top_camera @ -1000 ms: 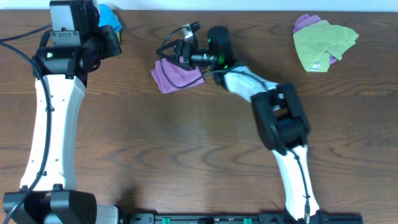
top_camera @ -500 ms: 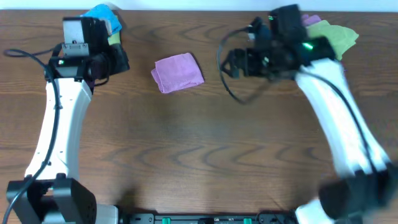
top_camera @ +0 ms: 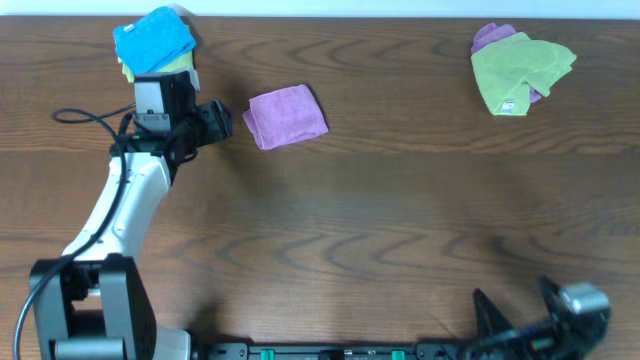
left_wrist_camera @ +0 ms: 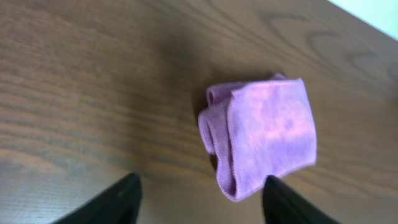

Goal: Fold the cloth

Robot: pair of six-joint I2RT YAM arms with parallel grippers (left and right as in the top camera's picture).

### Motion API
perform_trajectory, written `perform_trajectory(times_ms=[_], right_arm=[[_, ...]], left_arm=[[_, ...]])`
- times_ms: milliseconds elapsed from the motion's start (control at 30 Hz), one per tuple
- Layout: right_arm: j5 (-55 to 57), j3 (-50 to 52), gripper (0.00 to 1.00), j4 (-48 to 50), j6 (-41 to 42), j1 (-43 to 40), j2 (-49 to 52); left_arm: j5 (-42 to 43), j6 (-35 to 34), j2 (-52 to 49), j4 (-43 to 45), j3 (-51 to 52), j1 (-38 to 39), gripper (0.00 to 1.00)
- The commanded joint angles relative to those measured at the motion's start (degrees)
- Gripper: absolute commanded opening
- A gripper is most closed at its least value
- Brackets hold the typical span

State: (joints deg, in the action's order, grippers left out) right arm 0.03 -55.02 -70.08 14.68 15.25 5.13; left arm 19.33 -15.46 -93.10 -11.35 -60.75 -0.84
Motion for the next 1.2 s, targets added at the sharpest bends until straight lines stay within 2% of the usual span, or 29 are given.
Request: perform_trajectory(times_ms=[0,233,433,767,800,833,933,1000,1033,1167], right_arm=[[3.21,1.44,0.99,-0.85,7.58,0.11,-4.85],[2.12,1.51,0.99,-2.82,7.58,-0.07,-1.60],[2.56,1.53,0.99,-3.26,7.61,-0.04,-1.55],[2.56,1.53,0.99,-3.45,9.14,-0.07,-1.51],[2.58,1.53,0.99,-3.43,9.31,-0.07,-1.51],[2.78,1.53,0.99,-3.43,9.97,-0.04,-1.51],[2.80,1.53,0.99,-3.45,10.67,-0.07,-1.51],[2.82,1.53,0.99,-3.45,11.30,-0.04,-1.51],[3.02,1.53,0.99,-3.45,11.45,-0.04,-1.51],[3.48,1.53,0.99,-3.48,11.45,-0.07,-1.51]], left_arm=[[-0.28,-1.53,-4.35,3.04,1.36,0.31,0.67],[6.32,-6.49,-15.34,13.53,1.36,3.37,0.70],[6.16,-9.01,-19.63,21.20,1.33,6.49,0.75],[5.44,-10.34,-24.30,25.94,1.33,8.63,0.77],[5.33,-10.36,-24.68,26.29,1.33,8.72,0.74],[5.38,-10.62,-25.16,26.73,1.33,8.79,0.62],[5.73,-13.31,-25.99,26.88,1.33,8.81,0.37],[7.61,-15.21,-26.86,27.85,1.33,8.81,0.12],[9.62,-15.28,-27.30,29.27,1.33,8.81,0.06],[16.00,-15.26,-27.52,36.48,1.05,8.81,0.06]])
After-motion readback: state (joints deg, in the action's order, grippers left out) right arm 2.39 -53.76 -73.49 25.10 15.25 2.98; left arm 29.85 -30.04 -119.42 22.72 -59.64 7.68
